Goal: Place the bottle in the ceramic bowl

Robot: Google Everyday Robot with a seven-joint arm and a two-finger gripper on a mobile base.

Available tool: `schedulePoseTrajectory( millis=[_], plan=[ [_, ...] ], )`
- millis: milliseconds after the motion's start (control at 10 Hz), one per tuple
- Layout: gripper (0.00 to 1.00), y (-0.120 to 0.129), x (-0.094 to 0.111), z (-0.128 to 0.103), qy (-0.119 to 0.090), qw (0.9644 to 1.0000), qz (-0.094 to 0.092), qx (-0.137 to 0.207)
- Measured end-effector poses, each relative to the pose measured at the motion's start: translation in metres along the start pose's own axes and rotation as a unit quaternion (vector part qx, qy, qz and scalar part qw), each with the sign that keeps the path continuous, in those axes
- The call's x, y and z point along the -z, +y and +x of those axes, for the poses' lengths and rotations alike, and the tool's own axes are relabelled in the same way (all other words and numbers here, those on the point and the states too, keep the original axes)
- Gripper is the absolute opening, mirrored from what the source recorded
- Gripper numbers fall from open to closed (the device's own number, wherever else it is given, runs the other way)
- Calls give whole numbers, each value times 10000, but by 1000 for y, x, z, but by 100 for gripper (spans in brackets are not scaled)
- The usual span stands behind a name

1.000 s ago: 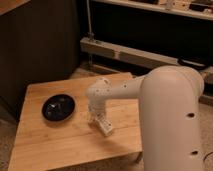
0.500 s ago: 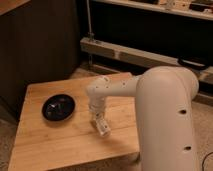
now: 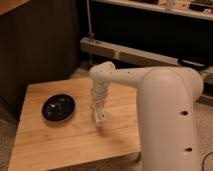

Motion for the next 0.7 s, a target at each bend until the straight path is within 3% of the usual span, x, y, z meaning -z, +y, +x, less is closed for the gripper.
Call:
schedulePoseTrajectory(
  millis=[100,400,700],
  plan=[
    [0,-4,17,-19,-22,9996,-50,-279],
    [0,33,36,-56,-113,9973,-339,-639],
    [0,54,47,-72,-285,9947,-528,-830]
  ],
)
